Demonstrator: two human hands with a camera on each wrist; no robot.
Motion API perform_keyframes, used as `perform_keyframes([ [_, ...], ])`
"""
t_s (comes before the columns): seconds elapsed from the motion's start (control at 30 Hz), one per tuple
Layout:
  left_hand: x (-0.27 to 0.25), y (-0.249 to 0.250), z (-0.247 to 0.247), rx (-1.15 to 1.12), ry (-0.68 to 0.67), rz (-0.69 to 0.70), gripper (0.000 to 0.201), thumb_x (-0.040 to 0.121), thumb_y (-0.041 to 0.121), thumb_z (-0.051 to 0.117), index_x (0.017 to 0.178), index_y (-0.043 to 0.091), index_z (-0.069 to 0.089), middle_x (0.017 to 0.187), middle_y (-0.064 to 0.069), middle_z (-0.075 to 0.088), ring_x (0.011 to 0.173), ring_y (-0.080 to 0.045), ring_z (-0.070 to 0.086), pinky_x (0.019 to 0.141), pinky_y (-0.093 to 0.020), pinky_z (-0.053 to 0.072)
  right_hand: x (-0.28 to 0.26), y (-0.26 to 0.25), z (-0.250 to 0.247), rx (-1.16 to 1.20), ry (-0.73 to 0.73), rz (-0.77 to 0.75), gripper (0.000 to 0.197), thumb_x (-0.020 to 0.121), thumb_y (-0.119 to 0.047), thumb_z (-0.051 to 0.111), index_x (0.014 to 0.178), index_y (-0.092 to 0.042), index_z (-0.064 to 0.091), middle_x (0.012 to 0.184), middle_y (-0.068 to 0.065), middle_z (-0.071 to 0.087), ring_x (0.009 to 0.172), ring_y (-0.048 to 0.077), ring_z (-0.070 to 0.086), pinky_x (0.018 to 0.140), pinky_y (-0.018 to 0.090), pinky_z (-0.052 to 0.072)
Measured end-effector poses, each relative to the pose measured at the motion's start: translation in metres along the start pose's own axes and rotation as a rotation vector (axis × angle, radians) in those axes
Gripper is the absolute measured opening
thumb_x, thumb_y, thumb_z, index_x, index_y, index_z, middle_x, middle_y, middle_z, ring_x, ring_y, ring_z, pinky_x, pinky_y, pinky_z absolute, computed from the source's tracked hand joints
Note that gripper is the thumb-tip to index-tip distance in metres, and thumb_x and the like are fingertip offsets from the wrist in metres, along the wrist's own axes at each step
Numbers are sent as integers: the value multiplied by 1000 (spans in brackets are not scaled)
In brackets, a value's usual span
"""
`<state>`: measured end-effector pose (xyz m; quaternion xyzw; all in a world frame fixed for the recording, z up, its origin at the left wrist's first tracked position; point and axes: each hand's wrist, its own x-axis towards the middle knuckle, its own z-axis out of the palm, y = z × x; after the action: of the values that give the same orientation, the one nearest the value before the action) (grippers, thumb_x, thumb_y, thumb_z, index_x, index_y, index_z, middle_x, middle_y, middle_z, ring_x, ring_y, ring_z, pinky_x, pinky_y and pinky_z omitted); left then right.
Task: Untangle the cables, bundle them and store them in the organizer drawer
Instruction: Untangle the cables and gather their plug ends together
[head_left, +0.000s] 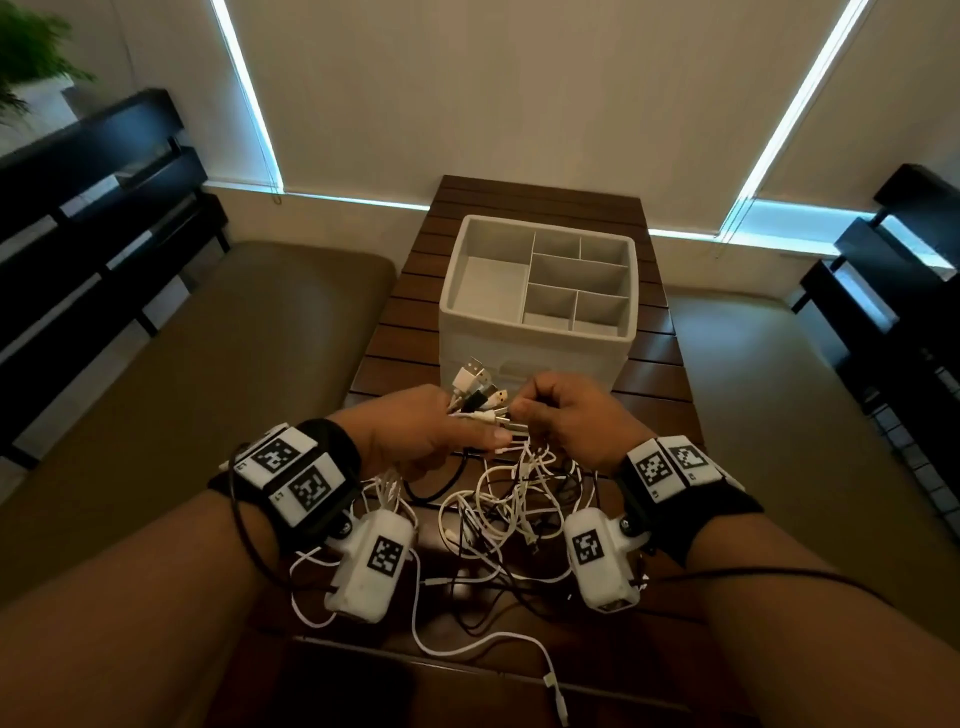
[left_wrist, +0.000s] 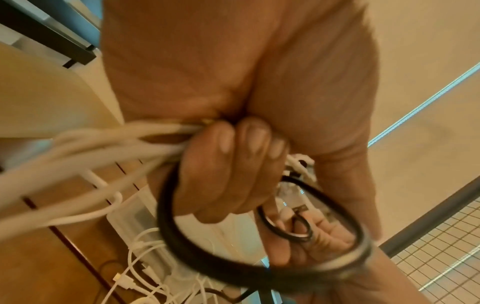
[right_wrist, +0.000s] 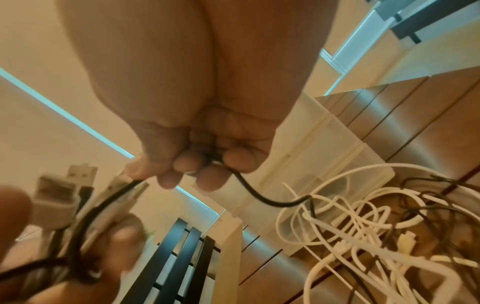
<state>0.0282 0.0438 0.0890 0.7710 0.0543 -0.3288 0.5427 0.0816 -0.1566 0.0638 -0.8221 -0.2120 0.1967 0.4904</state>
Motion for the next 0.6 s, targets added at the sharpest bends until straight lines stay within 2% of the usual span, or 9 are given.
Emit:
perform_keyframes([
  [0.07,-3,1,0,131,44,24,28,80,31,76,84,7,61,55,2,43,46,-11,34,45,-24,28,3,-1,-2,-46,42,-18,16,92,-20,60,77,-17,60,63,0,57,53,9,51,53,24,44],
  [0.13,-5,2,-7,296,192,30,21,82,24,74,71,10,62,52,4,48,46,-11,38,46,-24,31,6,0,-8,-146,72,-25,16,89,-26,64,74,-21,60,64,-2,59,59,13,54,59,32,47],
  [0.2,-9,-4,-21,311,293,15,24,84,17,72,64,14,60,47,7,46,43,-10,37,46,-24,29,6,6,-17,-207,43,-11,16,87,-30,66,75,-20,61,67,1,61,61,14,56,62,33,50],
  [0.27,-17,-9,-35,248,314,-2,23,83,16,73,64,12,61,47,5,44,41,-10,34,45,-24,27,3,15,-28,-255,-4,30,15,88,-29,65,77,-18,62,73,7,64,66,16,59,66,36,52],
  [0.33,-25,-15,-48,213,361,-10,25,82,13,74,59,15,64,48,3,44,41,-11,34,43,-23,27,-2,27,-37,-314,-41,70,14,89,-25,63,80,-15,64,75,3,65,72,15,61,74,39,52],
  [0.4,-32,-17,-59,299,475,-34,35,83,13,73,50,17,64,46,3,46,42,-12,36,42,-22,28,-6,39,-43,-362,-35,102,15,90,-22,62,83,-9,65,80,4,66,78,20,63,79,40,51],
  [0.5,-38,-19,-67,725,630,-146,35,85,28,72,55,16,56,57,-2,54,52,-16,49,46,-25,32,-10,44,-42,-460,63,132,15,92,-24,60,86,-10,65,82,6,66,82,23,62,76,37,49],
  [0.53,-38,-16,-63,794,673,-132,37,85,31,71,56,18,53,59,-2,53,54,-16,49,46,-25,31,-10,38,-39,-482,77,112,15,92,-25,60,86,-12,65,81,4,66,80,21,62,75,36,49],
  [0.6,-35,-7,-43,774,709,10,33,86,31,69,59,21,52,61,2,55,55,-11,50,46,-24,31,-7,18,-26,-539,9,18,16,92,-28,60,87,-15,65,80,2,65,76,17,60,73,35,48],
])
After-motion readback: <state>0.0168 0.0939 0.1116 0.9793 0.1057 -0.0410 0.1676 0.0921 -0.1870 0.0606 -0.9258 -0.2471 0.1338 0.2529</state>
